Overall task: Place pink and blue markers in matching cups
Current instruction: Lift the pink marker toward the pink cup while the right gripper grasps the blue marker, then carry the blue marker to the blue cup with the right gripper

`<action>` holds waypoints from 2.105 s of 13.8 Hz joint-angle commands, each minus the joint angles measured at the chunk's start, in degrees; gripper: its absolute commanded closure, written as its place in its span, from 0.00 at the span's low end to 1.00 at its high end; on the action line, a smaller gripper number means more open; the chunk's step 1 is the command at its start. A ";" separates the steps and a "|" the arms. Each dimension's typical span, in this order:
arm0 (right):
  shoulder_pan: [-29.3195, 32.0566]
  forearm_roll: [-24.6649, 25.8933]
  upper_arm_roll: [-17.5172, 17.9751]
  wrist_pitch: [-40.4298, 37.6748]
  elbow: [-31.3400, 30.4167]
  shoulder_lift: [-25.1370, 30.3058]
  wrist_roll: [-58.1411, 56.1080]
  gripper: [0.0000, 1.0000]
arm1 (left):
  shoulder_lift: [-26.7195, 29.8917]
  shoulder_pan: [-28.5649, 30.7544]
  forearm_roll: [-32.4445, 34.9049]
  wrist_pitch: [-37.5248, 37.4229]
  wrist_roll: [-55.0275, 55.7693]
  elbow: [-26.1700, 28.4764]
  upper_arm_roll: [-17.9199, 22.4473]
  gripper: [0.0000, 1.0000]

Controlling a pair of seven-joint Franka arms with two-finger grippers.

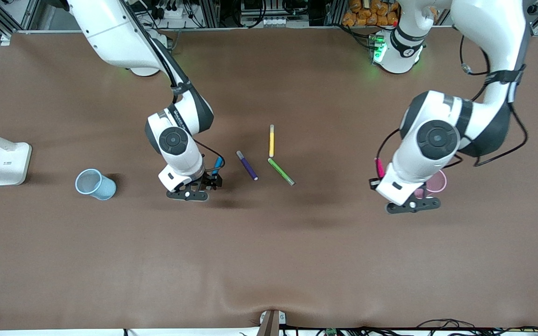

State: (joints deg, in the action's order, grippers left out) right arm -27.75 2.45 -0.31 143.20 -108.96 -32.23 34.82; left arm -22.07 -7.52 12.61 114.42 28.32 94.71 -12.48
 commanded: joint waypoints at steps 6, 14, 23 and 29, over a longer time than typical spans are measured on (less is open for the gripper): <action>-1.95 -1.66 0.49 1.38 -2.75 -0.64 5.95 0.00 | 11.34 5.93 2.50 12.66 -10.74 15.14 -0.97 1.00; -2.31 -1.66 0.49 1.38 -2.66 -1.08 8.07 0.34 | 17.95 11.90 17.07 33.64 -11.80 31.67 -0.97 1.00; -1.78 -1.58 0.40 0.94 -2.66 1.02 4.23 1.00 | 13.03 17.97 24.39 49.04 -10.83 36.25 -0.88 1.00; 4.09 -1.66 0.58 -6.86 -3.18 10.51 -19.31 1.00 | 10.22 19.82 25.35 52.04 -10.83 36.60 -0.79 1.00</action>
State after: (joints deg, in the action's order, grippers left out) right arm -26.63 1.22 -0.59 139.78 -110.53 -26.40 22.39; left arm -11.08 10.96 36.31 164.58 16.92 130.79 -12.75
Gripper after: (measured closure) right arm 0.824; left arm 0.828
